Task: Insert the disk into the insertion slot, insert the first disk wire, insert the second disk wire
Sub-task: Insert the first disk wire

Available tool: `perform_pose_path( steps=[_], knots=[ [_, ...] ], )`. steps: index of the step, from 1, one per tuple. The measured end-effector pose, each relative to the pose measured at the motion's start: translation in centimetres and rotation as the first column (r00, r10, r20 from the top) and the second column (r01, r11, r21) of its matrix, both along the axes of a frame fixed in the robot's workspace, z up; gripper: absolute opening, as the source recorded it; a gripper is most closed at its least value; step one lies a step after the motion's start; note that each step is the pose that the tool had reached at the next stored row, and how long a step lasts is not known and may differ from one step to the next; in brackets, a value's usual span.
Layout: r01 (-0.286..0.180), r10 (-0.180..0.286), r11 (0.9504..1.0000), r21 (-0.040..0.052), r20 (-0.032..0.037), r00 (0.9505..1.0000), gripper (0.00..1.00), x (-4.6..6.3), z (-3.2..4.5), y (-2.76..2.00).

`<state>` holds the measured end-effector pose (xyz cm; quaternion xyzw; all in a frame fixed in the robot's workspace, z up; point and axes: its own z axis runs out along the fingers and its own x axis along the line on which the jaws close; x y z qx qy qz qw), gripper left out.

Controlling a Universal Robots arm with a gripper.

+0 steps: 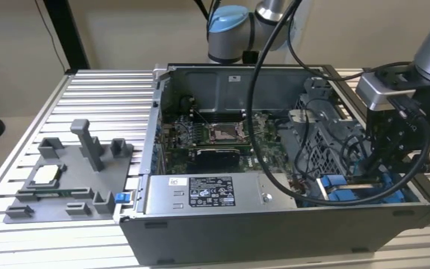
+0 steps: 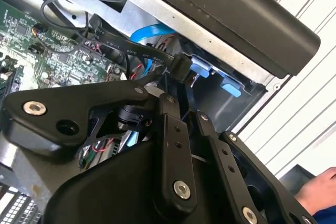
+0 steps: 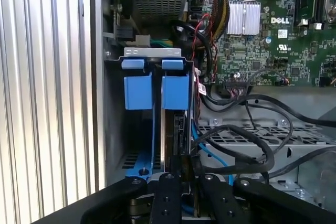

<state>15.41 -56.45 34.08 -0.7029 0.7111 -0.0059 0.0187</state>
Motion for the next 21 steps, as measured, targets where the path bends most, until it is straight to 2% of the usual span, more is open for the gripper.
perform_pose_path(
  steps=[21],
  knots=[
    [-0.003,0.003,1.0000,0.0016,0.0000,1.0000,0.00,0.14,-0.03,-0.17]
  ],
)
